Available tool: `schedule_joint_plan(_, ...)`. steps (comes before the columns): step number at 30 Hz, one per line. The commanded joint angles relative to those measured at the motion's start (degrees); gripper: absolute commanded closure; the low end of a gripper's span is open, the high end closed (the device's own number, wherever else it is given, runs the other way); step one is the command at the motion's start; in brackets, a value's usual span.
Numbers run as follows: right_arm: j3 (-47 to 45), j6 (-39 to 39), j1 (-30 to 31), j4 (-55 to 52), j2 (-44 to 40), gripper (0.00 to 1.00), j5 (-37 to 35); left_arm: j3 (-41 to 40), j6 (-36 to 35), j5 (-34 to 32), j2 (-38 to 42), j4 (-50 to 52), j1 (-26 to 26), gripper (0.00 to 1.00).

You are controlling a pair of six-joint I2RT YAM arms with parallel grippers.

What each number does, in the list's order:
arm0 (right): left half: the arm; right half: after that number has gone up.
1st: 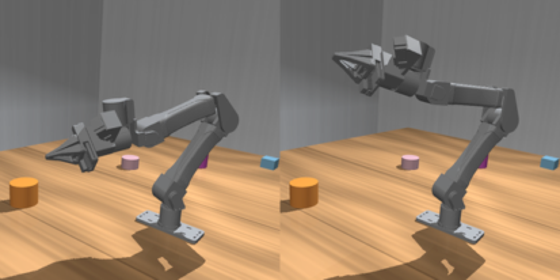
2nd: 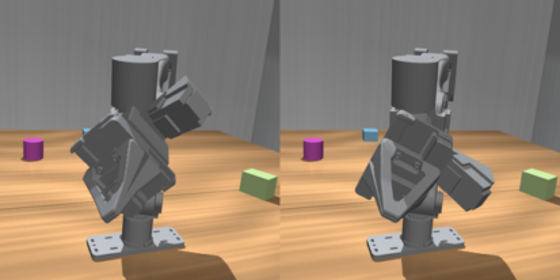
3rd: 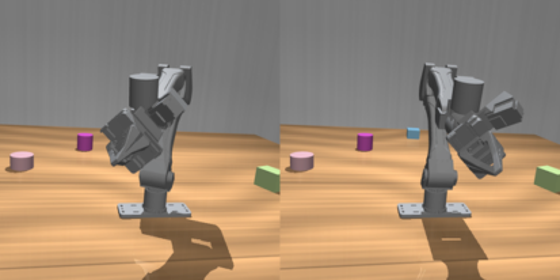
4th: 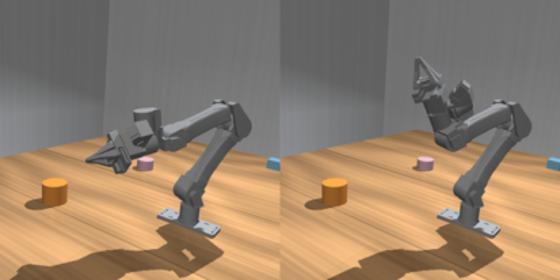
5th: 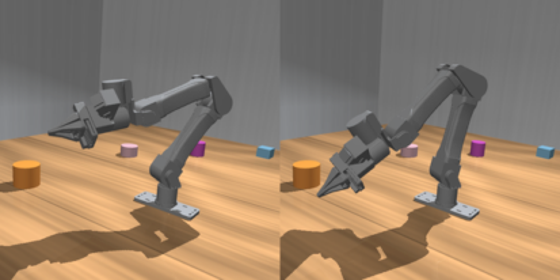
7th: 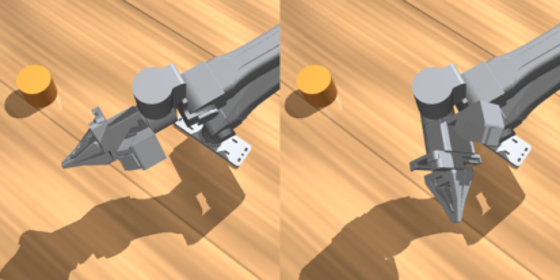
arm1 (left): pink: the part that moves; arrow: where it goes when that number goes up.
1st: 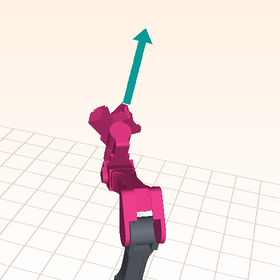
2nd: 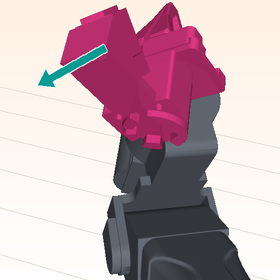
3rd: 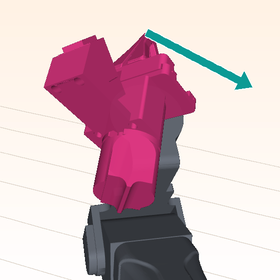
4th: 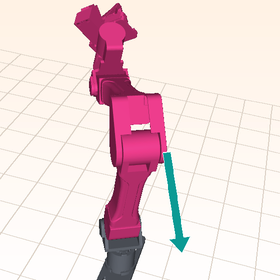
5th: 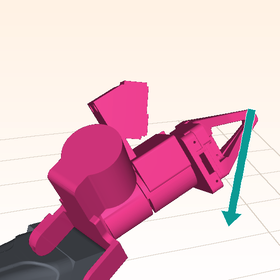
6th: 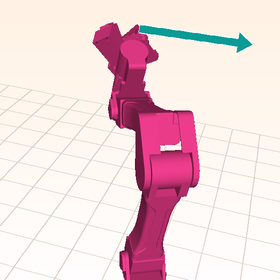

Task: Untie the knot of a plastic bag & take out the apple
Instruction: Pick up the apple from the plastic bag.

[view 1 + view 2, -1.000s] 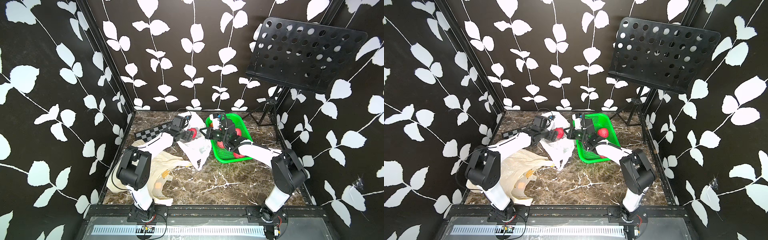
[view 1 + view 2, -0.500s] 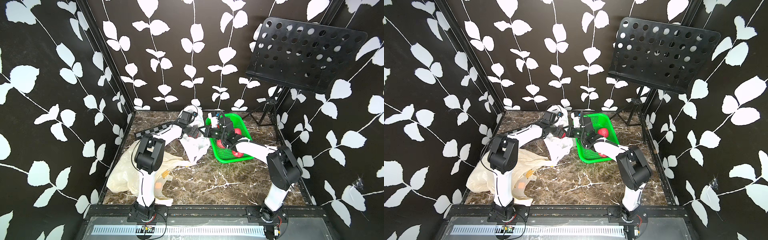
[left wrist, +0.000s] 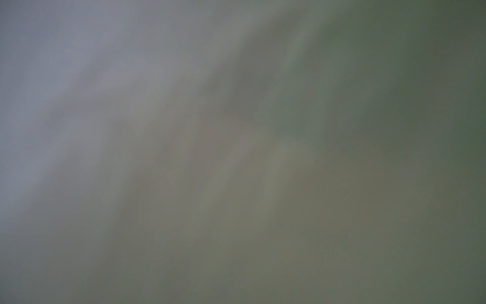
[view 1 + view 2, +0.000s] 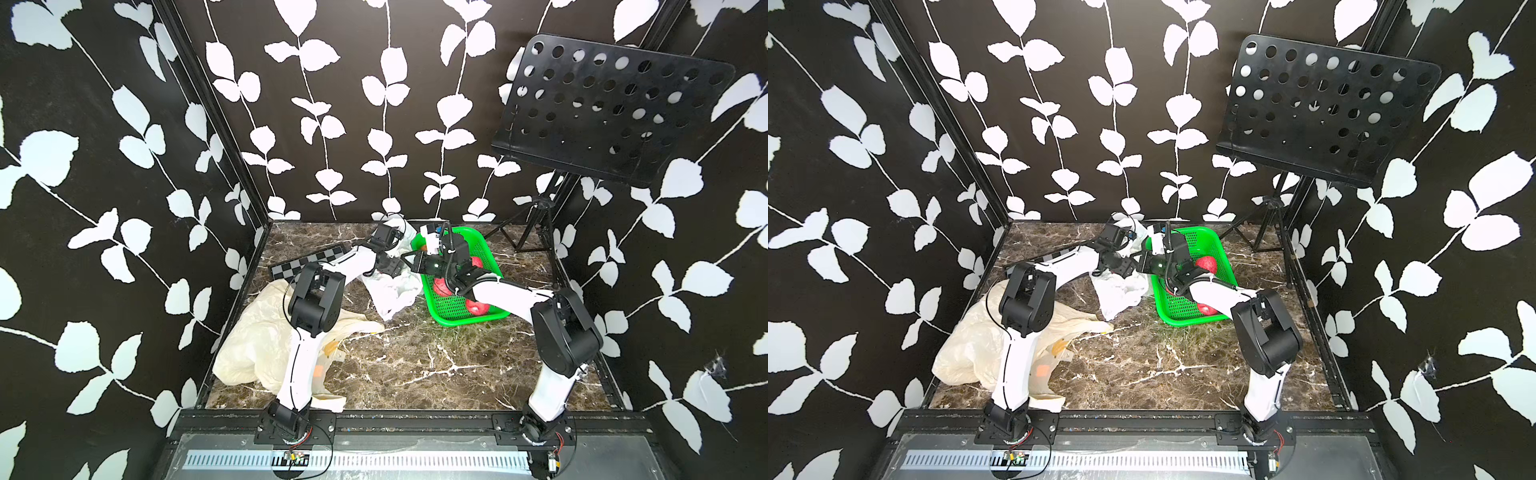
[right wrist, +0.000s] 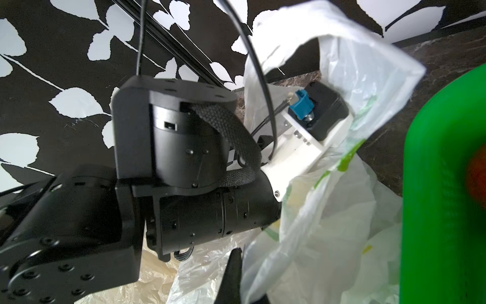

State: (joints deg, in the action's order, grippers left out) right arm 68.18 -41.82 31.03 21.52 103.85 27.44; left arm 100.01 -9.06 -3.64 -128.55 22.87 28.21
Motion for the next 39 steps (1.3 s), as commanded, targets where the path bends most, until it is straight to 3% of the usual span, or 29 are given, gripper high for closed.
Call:
schedule_joint_plan(1, -0.40, -0.29, -0.35, 1.58, -0.41, 1.00, 0.30, -2.40, 0.43, 2.50, 4.66, -0.52, 0.01, 0.20)
schedule_joint_plan(8, -0.90, -1.35, -0.99, 2.06, -0.97, 1.00, -1.96, -9.20, 1.73, 9.89, 14.76, -4.33, 0.01, 0.42)
schedule_joint_plan(19, -0.71, -5.37, -1.23, 5.85, -1.44, 1.00, -6.00, -27.32, 3.48, 25.11, 32.50, -10.92, 0.00, 0.42)
schedule_joint_plan(24, -0.31, -5.93, -0.97, 5.79, -0.97, 1.00, -5.93, -31.42, 5.43, 31.92, 35.95, -17.95, -0.06, 0.37)
schedule_joint_plan(32, -1.36, -4.60, 1.32, 4.23, -1.02, 1.00, -6.30, -32.98, 19.83, 30.63, 36.53, -35.07, -0.08, 0.36)
schedule_joint_plan(39, -2.74, -4.32, -0.22, 3.67, -2.73, 1.00, -8.31, -33.72, 17.29, 27.08, 39.76, -32.58, -0.39, 0.33)
